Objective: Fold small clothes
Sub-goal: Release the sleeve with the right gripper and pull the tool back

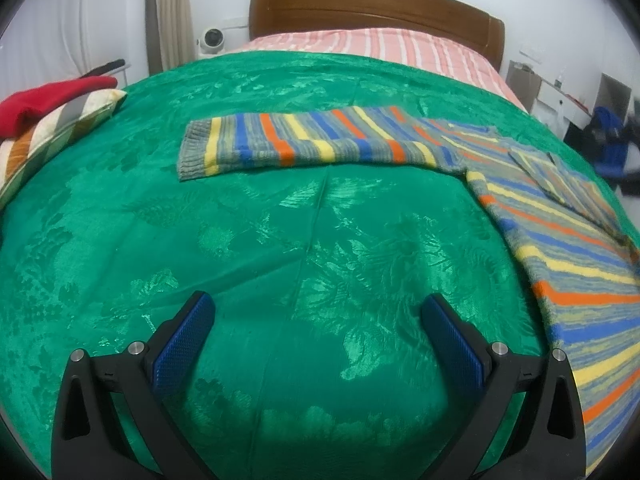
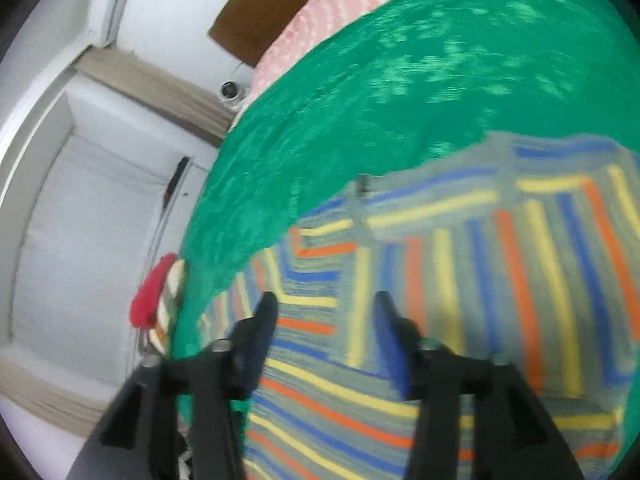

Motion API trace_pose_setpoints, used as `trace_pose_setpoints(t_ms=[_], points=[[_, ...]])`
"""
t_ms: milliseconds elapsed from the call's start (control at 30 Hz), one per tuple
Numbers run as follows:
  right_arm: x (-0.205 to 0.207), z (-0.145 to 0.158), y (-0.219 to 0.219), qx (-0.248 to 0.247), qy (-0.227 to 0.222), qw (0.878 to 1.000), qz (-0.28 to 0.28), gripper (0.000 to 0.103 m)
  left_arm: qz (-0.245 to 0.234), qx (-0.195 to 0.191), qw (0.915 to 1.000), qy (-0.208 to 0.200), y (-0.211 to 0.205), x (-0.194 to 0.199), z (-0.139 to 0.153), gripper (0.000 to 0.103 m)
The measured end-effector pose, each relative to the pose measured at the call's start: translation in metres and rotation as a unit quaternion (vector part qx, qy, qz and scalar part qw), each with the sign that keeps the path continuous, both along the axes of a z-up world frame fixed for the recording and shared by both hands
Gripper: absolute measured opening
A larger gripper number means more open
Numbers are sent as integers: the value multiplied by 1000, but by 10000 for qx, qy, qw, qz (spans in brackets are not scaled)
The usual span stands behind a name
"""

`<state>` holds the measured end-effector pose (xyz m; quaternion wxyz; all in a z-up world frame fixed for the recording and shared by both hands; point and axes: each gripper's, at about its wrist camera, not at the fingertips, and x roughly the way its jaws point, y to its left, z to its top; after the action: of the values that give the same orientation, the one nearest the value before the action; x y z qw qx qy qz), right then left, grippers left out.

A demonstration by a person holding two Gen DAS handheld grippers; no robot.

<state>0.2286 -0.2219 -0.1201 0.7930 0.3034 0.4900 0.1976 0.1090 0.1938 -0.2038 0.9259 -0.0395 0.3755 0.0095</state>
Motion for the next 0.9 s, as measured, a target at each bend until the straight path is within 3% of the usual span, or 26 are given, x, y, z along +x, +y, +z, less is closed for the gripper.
trace_pose_setpoints(t_ms=[100, 167, 233, 300, 367, 533, 667, 800, 900], points=[[-10, -28, -36, -10, 499, 9984, -272, 52, 2, 1, 10000, -2, 0, 0, 0, 103], [-27, -48, -69, -511, 829, 9932, -644, 51, 1, 4, 10000, -4, -1, 0, 0, 103], [-49, -50, -99, -1270, 665, 9859, -859, 41, 2, 5, 10000, -2, -1, 0, 0, 103], [-75, -39, -119, -1834, 560, 9753, -1098, 42, 2, 3, 10000, 1, 0, 0, 0, 103], [-103, -26, -127, -1864, 313, 9765, -1039, 42, 3, 6, 10000, 2, 0, 0, 0, 103], [-179, -3, -92, -1755, -281, 9840, -127, 46, 21, 39, 10000, 6, -1, 0, 1, 103], [-235, -12, -47, -1766, -529, 9817, 468, 46, 39, 75, 10000, 14, -1, 1, 1, 103], [-273, -33, -31, -2142, -649, 9744, 226, 46, 36, 96, 9999, 65, -2, 2, 1, 103], [-296, -33, -35, -2703, -1008, 9571, -288, 47, 38, 132, 9999, 103, -3, 3, 0, 103]])
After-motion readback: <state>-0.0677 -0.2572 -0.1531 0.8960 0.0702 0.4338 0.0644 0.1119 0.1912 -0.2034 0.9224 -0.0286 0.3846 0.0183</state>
